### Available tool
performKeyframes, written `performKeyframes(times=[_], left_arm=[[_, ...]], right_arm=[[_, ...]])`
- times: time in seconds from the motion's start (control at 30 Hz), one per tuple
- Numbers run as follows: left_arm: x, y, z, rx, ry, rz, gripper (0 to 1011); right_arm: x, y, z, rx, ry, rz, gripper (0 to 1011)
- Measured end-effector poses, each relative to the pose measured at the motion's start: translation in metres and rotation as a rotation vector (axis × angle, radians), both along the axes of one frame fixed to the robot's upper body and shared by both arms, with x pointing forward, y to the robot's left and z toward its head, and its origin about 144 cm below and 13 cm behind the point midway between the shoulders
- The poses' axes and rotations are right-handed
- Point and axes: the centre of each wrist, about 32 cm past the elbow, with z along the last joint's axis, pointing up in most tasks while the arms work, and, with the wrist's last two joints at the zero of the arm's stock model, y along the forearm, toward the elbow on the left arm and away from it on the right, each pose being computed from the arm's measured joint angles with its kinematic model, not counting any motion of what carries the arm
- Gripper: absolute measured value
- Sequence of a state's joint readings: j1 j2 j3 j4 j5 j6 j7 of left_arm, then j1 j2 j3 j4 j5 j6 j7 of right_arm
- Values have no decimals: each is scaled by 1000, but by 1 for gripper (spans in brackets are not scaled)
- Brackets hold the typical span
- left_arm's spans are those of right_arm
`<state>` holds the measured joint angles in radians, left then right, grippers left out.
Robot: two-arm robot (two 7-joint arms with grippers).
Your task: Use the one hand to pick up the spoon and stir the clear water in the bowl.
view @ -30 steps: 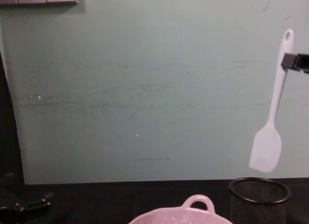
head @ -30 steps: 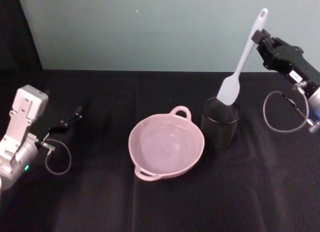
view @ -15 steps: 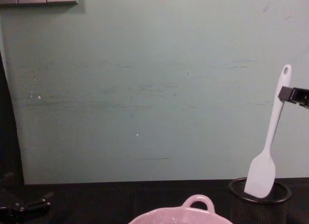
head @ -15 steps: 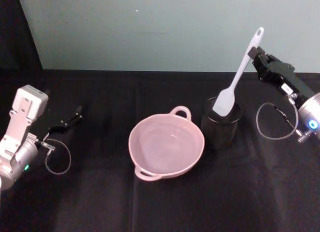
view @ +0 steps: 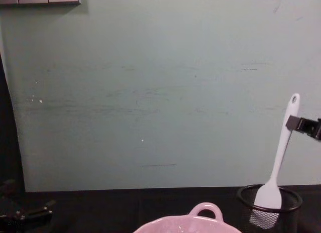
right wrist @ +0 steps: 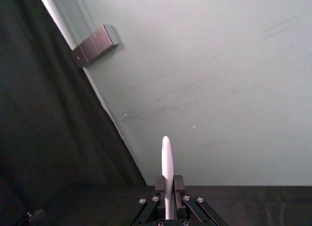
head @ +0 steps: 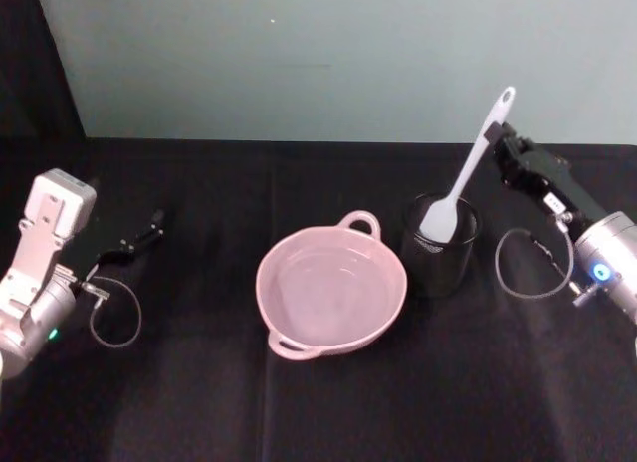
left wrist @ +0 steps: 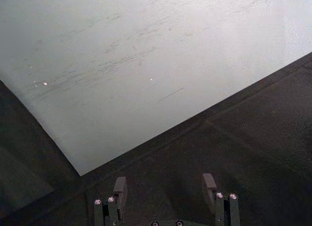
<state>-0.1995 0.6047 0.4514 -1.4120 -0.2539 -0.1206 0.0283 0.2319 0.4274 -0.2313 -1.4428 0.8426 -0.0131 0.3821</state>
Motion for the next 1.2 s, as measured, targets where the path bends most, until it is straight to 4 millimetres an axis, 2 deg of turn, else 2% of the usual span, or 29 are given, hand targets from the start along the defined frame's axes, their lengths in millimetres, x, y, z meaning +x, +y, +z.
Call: performKeyframes(times=[1.2], left_arm=[[0, 0, 0, 0, 0, 0, 1011]], right_arm=[[4, 0, -21, -19, 114, 47, 121]])
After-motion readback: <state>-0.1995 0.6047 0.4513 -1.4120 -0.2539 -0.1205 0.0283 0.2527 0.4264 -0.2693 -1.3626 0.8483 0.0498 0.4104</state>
